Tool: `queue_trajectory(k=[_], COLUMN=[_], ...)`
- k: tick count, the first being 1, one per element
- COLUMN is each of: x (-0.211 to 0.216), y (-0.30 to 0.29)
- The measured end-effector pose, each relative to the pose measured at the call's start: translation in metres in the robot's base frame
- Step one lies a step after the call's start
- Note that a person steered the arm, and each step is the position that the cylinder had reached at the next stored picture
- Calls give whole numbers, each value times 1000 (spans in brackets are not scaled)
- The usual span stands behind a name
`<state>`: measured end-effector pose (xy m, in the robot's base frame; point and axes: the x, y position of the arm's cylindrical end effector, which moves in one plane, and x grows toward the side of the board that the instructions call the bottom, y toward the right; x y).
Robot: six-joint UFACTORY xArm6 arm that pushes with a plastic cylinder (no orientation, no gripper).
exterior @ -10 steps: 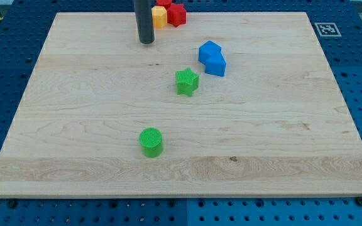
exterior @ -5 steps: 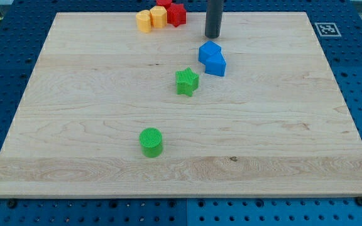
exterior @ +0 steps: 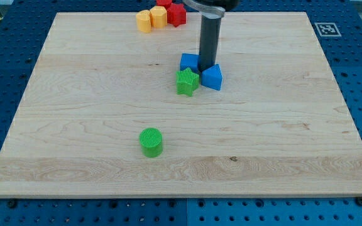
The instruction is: Separate the blue cube with blue triangle
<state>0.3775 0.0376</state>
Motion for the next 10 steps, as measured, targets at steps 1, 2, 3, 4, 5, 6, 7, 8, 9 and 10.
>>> queue_trajectory(k=[1,2,3,4,5,6,7,8,9,10], x=[0,0,4,11,10,-5,-32,-50,-38,0], y=[-20,-38,-50,-57,-60,-61,-59,-56,-56,-56])
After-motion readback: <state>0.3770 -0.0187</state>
